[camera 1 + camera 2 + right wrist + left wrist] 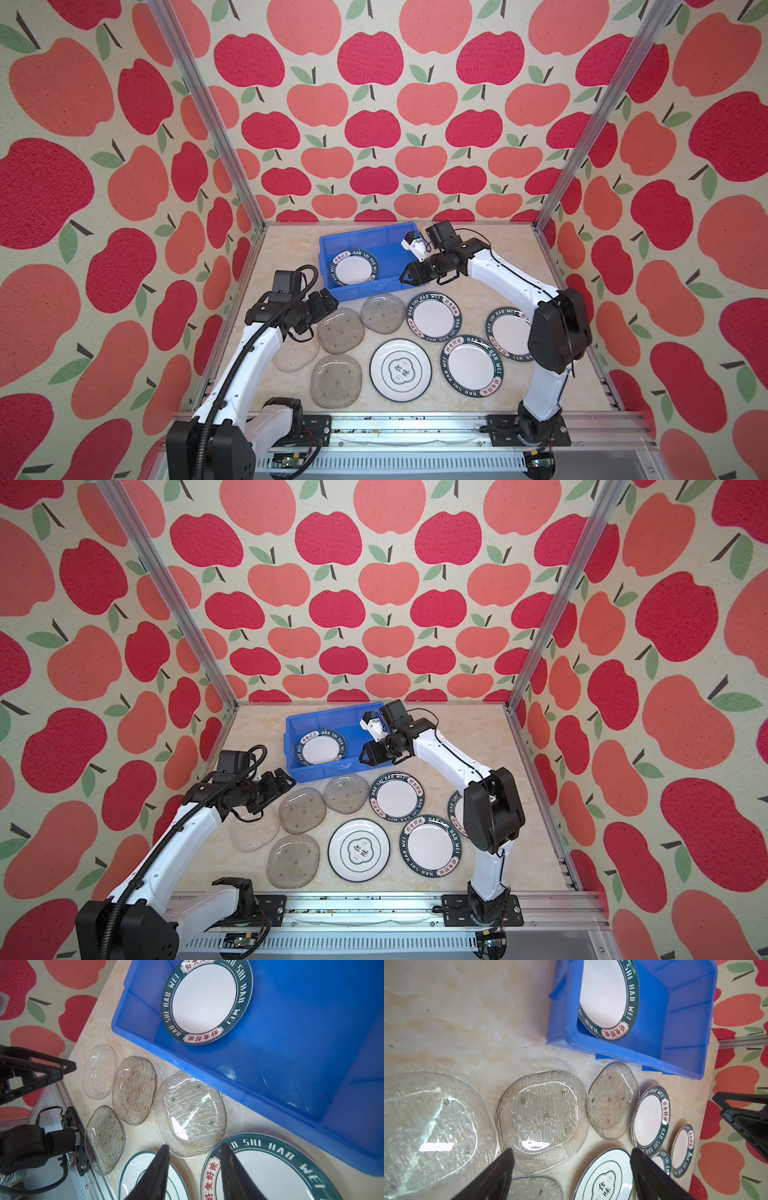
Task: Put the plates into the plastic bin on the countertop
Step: 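Open the right gripper and withdraw it from the bin while the left arm draws back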
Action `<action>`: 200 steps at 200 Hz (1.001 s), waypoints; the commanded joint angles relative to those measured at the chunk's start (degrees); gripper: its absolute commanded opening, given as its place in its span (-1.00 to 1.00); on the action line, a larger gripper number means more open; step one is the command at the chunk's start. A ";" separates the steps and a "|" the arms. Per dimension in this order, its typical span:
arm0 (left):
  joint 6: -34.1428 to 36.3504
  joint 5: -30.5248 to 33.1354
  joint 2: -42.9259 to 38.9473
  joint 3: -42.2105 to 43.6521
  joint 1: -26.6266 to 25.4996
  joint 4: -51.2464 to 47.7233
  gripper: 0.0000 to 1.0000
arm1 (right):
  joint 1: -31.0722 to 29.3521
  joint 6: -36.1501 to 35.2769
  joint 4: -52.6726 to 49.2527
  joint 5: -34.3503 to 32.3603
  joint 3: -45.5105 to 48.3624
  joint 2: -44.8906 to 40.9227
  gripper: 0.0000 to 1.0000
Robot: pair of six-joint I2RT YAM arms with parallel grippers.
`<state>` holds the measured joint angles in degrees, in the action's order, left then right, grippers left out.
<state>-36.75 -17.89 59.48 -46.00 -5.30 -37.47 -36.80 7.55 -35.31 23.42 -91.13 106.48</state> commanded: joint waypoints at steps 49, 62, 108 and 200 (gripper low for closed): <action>-11.26 4.08 -11.34 8.20 10.75 7.78 0.72 | -5.15 -2.88 -3.28 5.59 -11.43 8.78 -0.23; -12.99 1.33 -11.66 9.81 13.66 10.78 0.72 | -7.26 -3.74 -5.07 6.51 -15.58 11.36 -0.22; -9.64 0.22 -10.14 8.74 21.81 5.03 0.71 | -13.58 -3.80 -5.29 7.78 -27.69 19.08 -0.17; -3.89 -5.29 -4.69 5.43 27.87 10.00 0.68 | -15.87 -6.19 -4.53 8.57 -27.82 22.31 -0.18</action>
<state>-41.82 -21.06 54.96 -40.05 22.17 -30.76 -52.53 3.44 -38.50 31.40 -118.45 126.72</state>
